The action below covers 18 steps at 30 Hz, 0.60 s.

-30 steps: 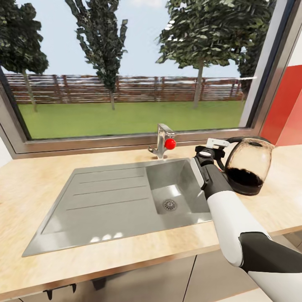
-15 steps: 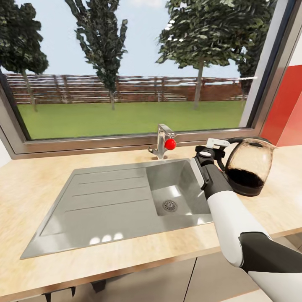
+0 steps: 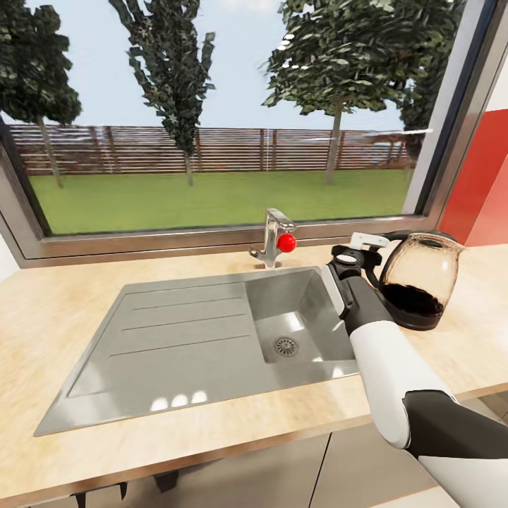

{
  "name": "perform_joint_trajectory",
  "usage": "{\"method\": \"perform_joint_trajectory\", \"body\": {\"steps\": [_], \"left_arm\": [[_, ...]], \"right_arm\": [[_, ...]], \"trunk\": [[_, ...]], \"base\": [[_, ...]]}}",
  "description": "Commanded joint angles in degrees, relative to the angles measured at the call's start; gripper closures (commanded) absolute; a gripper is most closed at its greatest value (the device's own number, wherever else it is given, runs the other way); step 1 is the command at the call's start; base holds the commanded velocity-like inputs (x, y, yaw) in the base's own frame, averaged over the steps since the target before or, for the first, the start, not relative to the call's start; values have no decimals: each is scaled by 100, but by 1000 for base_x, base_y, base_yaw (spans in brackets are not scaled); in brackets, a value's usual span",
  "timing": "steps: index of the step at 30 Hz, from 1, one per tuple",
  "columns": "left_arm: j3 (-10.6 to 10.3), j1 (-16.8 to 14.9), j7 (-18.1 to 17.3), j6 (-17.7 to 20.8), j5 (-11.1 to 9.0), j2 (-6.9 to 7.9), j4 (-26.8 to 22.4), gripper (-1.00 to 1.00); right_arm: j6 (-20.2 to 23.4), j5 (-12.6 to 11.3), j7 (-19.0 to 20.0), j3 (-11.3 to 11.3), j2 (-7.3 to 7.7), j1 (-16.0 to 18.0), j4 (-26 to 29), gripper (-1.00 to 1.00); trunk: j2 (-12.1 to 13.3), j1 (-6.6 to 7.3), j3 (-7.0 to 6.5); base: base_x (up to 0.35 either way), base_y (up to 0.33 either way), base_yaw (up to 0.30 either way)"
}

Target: Set up a coffee station on the kitchen countertop: keep the coffee maker on the countertop, move the bottle of coffee from the kitchen shelf to the counter next to the coffee maker, place a paper coffee filter on top of the coffee maker, put the saucer next to the coffee maker with the coffee cup on the saucer, and place the electric kettle next to the coffee maker.

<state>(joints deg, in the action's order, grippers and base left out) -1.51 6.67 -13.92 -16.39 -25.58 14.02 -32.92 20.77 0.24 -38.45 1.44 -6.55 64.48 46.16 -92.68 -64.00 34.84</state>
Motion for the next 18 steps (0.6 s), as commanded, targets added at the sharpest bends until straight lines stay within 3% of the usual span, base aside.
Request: {"method": "perform_joint_trajectory", "body": {"steps": [1, 18], "left_arm": [[-16, 1, -23, -4, -60, 4, -4, -100], [-9, 1, -23, -4, -61, 4, -4, -100]], "right_arm": [[38, 3, -19, 9, -4, 3, 7, -100], [33, -2, -49, 18, 5, 3, 7, -100]], "trunk": [[-3, 0, 5], [-3, 0, 5]], "base": [[0, 0, 0], [28, 0, 0]]}}
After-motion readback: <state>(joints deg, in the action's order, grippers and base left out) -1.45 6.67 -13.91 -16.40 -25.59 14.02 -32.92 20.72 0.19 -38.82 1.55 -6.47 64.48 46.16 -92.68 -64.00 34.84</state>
